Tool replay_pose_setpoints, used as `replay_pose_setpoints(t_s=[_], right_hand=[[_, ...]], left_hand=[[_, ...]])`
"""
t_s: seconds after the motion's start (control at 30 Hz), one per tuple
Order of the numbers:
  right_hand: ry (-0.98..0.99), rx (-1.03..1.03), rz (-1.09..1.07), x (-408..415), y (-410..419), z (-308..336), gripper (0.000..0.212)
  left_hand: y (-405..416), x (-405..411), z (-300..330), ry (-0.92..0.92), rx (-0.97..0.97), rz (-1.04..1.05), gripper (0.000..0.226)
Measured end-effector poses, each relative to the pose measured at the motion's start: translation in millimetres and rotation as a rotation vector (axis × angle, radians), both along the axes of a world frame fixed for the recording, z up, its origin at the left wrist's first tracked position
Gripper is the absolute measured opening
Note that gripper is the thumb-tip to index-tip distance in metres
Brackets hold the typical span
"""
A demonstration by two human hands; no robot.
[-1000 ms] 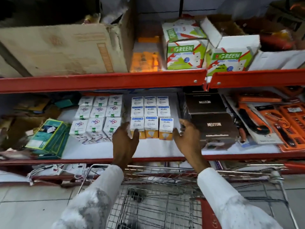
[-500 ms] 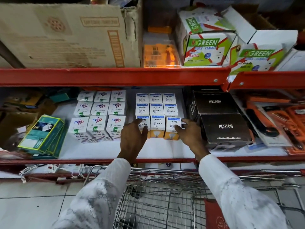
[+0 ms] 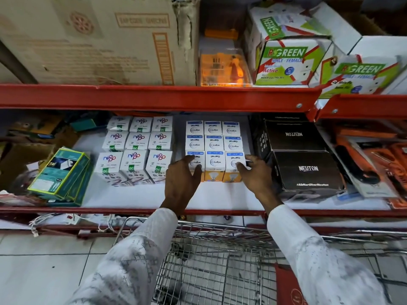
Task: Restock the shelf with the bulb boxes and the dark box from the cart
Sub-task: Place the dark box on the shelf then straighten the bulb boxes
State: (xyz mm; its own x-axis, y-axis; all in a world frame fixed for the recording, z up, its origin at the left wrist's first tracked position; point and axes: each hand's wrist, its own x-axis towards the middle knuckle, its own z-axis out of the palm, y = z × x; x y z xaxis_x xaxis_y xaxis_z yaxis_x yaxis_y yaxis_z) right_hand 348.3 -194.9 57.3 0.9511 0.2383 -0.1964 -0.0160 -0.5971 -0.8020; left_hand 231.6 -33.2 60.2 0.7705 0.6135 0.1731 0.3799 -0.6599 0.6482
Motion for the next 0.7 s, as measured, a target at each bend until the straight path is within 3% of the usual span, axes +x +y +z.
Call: replay_pose_setpoints(t_s=[0.27,0.43,0.53,0.7], right_hand=[[-0.013,-0.041,-0.047,-3.3,0.9,-1.2,0.053],[-0.222,-0.188,0.038,-20.3,4.9,12.7,0.061],[-0.353,-0.283,0.162,-47.1,16.8,23.4,0.068],[-0.541,-0.347,0.370,-102.2,57.4,28.8,0.065]], left_hand=[[-4.1,-1.6,-1.1,-0.002,-0.015,0.010,0.040],[-5.1,-11.6,9.7,0.026,0.032,-0.047,0.041],[-2.0,-34.2,18.2,0.027,0.174,-0.099,0.039],[38.1,-95.8,13.3,0.121,0.499,-0.181,0.056]])
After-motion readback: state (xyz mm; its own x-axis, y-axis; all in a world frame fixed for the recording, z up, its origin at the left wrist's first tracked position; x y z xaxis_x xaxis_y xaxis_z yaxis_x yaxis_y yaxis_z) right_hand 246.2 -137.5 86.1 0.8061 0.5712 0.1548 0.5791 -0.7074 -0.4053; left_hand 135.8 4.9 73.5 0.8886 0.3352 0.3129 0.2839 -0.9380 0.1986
